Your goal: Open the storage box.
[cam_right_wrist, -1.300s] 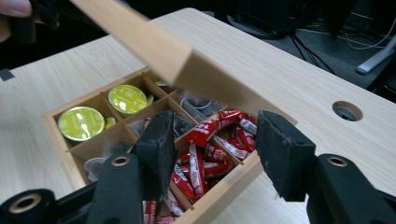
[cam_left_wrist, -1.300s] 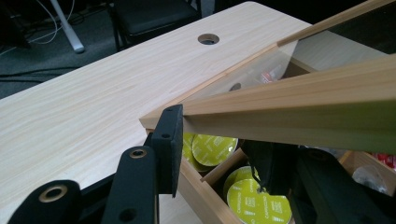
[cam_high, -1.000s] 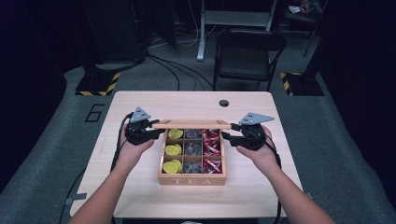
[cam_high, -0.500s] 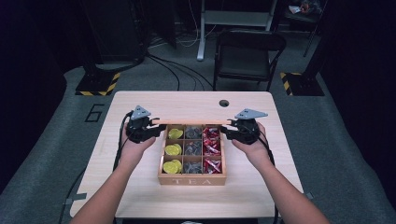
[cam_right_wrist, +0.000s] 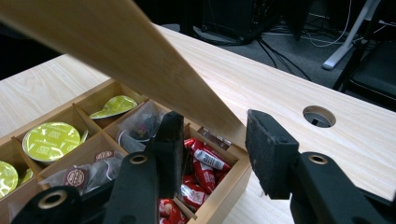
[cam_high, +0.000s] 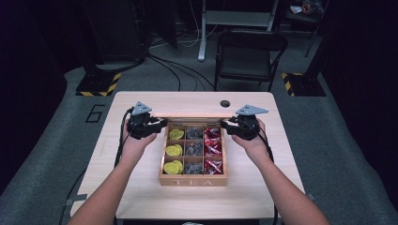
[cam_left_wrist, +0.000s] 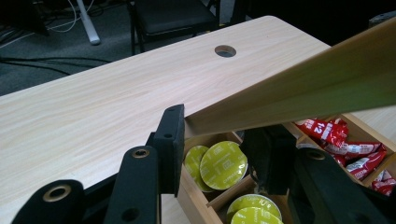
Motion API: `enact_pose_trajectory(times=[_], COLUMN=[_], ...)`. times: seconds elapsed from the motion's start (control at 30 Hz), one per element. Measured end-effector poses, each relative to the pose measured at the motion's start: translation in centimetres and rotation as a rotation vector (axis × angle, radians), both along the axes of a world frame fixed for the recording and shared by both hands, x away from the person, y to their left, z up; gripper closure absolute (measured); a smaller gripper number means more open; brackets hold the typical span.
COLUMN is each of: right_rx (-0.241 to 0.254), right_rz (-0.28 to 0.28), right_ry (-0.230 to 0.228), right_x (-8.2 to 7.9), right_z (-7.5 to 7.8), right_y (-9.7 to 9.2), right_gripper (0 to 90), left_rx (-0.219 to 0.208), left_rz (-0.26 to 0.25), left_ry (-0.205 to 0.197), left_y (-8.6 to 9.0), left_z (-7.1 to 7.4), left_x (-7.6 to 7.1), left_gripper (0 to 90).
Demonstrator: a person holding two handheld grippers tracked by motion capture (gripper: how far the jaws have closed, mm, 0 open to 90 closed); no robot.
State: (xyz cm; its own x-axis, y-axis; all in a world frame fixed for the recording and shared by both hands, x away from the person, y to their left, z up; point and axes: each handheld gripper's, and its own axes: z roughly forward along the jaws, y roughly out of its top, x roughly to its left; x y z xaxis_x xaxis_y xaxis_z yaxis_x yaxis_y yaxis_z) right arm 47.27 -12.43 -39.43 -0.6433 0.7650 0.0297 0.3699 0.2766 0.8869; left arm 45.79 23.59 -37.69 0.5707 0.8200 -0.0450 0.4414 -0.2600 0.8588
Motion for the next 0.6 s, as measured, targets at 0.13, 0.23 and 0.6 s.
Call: enact_pose_trajectory(times=[0.13, 0.23, 0.6], right_rx=[0.001, -0.006, -0.012], right_rz=[0.000, -0.009, -0.018], right_ry=[0.006, 0.006, -0.012], right_x=[0.4, 0.6, 1.2], right_z=[0.0, 0.1, 0.4], right_y=[0.1, 0.4, 0.5], right_gripper=[56.9, 56.9, 58.6], left_rx=[-0.003, -0.007, -0.018], left_rz=[0.004, 0.007, 0.009], left_ry=[-0.002, -0.006, -0.023], left_y=[0.0, 0.0, 0.0], left_z=[0.1, 0.2, 0.4], left_x=[0.2, 0.3, 1.1], left_gripper=[59.3, 59.5, 60.0])
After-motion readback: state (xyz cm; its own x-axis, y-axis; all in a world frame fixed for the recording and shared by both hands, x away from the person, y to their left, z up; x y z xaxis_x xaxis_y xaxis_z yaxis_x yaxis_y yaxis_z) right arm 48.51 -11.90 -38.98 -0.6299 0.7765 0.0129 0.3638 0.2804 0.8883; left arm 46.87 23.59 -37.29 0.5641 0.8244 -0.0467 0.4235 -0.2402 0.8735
